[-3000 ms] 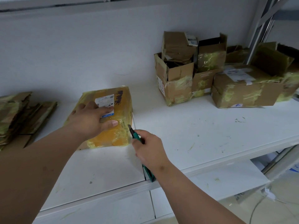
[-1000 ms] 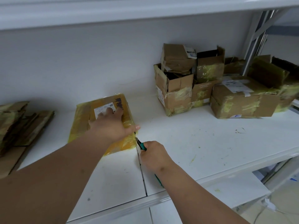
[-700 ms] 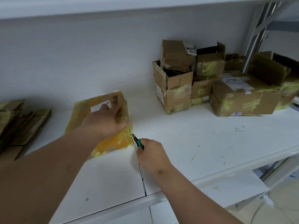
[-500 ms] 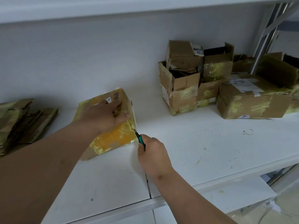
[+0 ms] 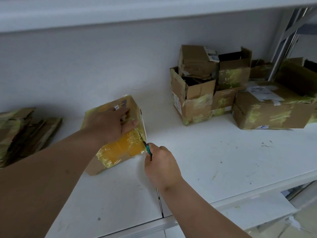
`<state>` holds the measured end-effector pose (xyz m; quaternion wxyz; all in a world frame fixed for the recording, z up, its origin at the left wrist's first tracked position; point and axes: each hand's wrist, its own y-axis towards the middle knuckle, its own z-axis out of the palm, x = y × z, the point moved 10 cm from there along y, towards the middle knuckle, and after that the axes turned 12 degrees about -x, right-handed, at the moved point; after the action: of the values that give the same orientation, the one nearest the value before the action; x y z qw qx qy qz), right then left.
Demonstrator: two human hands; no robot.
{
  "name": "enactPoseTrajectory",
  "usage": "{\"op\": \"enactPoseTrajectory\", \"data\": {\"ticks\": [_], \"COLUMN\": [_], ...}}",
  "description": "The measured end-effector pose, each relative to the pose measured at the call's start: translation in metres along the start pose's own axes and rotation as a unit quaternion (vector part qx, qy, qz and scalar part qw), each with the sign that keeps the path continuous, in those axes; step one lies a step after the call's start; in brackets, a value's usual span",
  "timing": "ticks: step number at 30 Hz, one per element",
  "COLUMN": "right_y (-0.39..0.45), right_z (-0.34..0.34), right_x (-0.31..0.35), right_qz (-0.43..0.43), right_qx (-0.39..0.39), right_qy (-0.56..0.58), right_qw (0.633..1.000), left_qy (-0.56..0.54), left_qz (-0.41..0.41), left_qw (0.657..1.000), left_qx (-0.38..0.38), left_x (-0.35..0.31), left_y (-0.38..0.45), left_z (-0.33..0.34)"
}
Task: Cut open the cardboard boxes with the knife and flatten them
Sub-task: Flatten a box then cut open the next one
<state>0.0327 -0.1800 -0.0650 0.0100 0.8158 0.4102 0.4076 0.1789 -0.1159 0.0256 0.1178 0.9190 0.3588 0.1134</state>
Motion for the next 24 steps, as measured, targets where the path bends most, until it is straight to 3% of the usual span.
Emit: {"op": "enactPoseTrajectory", "data": {"ticks": [13,21,24], "right_y": [-0.008,-0.012,-0.014], "right_z": [0.01,0.01,0.003], "right_x": [-0.029,-0.034,-0.035], "right_qz": [0.079,0.097,0.115], "right_qx": [0.123,0.15,0.14], "right_qy": [-0.072,-0.053,0.005], "right_qw": [0.987,0.983,0.983], "left_qy": [-0.005,-0.026,-0.065], "left_qz": [0.029,0.024,0.002], "left_qw": [1.0,0.999,0.998], "left_qx": [0.007,0.006,0.001], "left_x": [-0.017,-0.003,0.009], "left_y": [0.005,0.003,0.0], "left_z": [0.023,0.016,0.013]}}
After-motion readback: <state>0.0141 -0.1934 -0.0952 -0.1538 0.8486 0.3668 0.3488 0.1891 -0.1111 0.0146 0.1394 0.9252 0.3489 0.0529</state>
